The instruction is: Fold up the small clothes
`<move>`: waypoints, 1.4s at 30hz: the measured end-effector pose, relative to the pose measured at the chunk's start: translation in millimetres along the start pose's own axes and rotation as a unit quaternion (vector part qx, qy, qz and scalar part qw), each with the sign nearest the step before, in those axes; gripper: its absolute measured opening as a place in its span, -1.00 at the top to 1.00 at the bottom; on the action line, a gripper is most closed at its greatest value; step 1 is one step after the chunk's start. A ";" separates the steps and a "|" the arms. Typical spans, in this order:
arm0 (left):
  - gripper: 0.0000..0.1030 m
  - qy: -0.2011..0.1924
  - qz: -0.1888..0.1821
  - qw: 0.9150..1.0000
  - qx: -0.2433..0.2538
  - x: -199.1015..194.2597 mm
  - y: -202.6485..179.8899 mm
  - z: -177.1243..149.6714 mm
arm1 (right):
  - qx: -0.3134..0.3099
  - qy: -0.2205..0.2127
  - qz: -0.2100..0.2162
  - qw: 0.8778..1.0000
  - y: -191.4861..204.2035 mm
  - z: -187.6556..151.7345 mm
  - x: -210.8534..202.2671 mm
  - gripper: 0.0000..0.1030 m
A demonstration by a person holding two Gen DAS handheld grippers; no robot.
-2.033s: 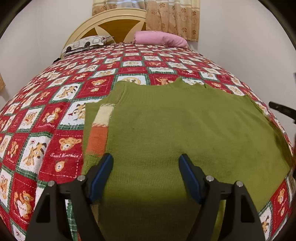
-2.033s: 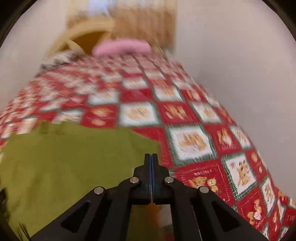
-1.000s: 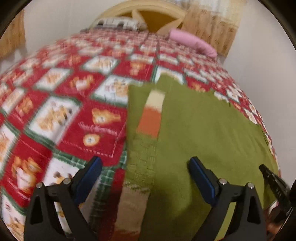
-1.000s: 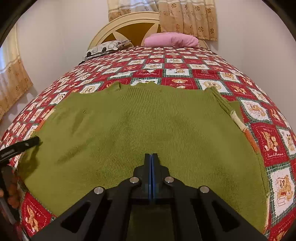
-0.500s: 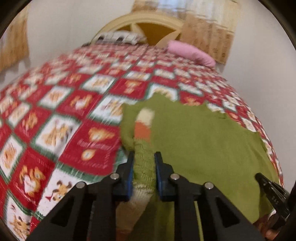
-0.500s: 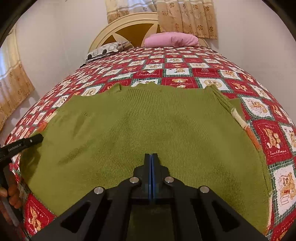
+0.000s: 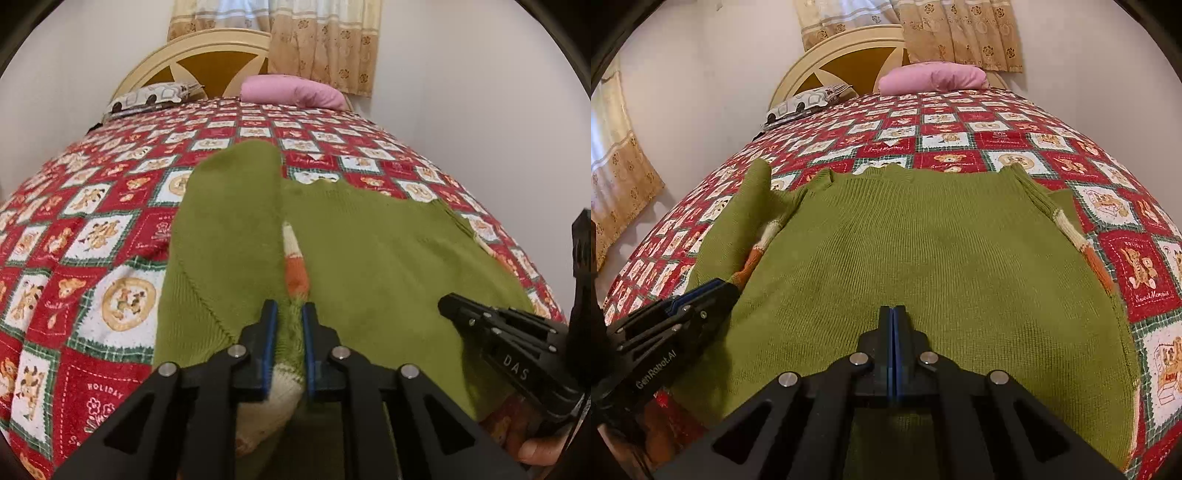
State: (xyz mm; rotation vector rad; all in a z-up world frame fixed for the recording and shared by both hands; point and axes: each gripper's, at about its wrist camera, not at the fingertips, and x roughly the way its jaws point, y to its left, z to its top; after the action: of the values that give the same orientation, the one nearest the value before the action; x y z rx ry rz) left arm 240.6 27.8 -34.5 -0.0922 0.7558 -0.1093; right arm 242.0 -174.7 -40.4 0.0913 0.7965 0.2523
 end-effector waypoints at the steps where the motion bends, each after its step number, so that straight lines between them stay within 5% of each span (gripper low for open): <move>1: 0.73 -0.002 -0.005 1.000 -0.004 -1.3 1.9 -1.0 | 0.001 0.000 0.001 1.000 -0.2 0.0 -0.2 1.00; 6: 0.73 -0.010 -0.018 1.000 -0.013 -5.9 5.3 -4.5 | 0.026 0.010 0.021 0.999 -5.4 7.0 -1.6 0.99; 10: 0.73 -0.012 -0.034 0.999 -0.030 -0.7 7.6 -3.2 | 0.068 -0.005 0.120 0.990 -1.3 32.0 -9.8 0.92; 12: 0.73 -0.014 -0.035 0.999 -0.032 -0.1 7.1 -3.2 | 0.083 -0.002 0.175 0.981 9.6 51.0 -1.4 0.40; 13: 0.73 -0.015 -0.037 0.999 -0.033 -0.7 7.2 -3.2 | 0.085 0.004 0.192 0.978 15.9 56.4 5.0 -0.15; 14: 0.73 -0.015 -0.039 0.998 -0.035 -1.0 8.3 -3.1 | 0.084 0.012 0.205 0.975 24.4 63.2 15.1 -0.33; 18: 0.73 -0.019 -0.057 0.997 -0.053 -2.7 14.2 -4.0 | 0.077 0.046 0.243 0.966 54.6 73.2 51.2 -0.33; 21: 0.73 -0.020 -0.068 0.996 -0.063 -2.9 18.1 -3.9 | 0.052 0.096 0.224 0.968 76.2 70.4 84.6 -0.32; 24: 0.73 -0.019 -0.072 0.995 -0.066 -2.8 19.0 -4.0 | 0.039 0.078 0.223 0.971 83.3 69.3 90.3 -0.30; 26: 0.73 -0.019 -0.072 0.995 -0.067 -2.5 18.9 -3.7 | 0.026 0.072 0.228 0.971 88.2 70.0 90.7 0.29; 27: 0.73 -0.019 -0.072 0.995 -0.067 -2.4 19.0 -3.7 | 0.021 0.076 0.232 0.969 89.8 69.7 91.3 0.36; 30: 0.73 -0.020 -0.074 0.995 -0.071 -2.4 19.6 -3.7 | 0.012 0.077 0.228 0.971 96.9 67.2 94.1 0.41; 35: 0.73 -0.021 -0.075 0.994 -0.072 -4.5 18.3 -4.6 | 0.029 0.064 0.230 0.971 89.9 64.0 88.9 0.80; 42: 0.81 -0.048 -0.087 0.994 -0.047 -28.3 3.8 5.4 | 0.014 0.030 0.228 0.973 89.1 76.2 50.3 0.82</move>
State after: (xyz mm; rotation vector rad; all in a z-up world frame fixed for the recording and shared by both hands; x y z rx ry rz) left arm 224.1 35.5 -11.8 -0.2503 0.6557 -0.2334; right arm 313.6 -74.7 -6.6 0.2961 0.8334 0.6804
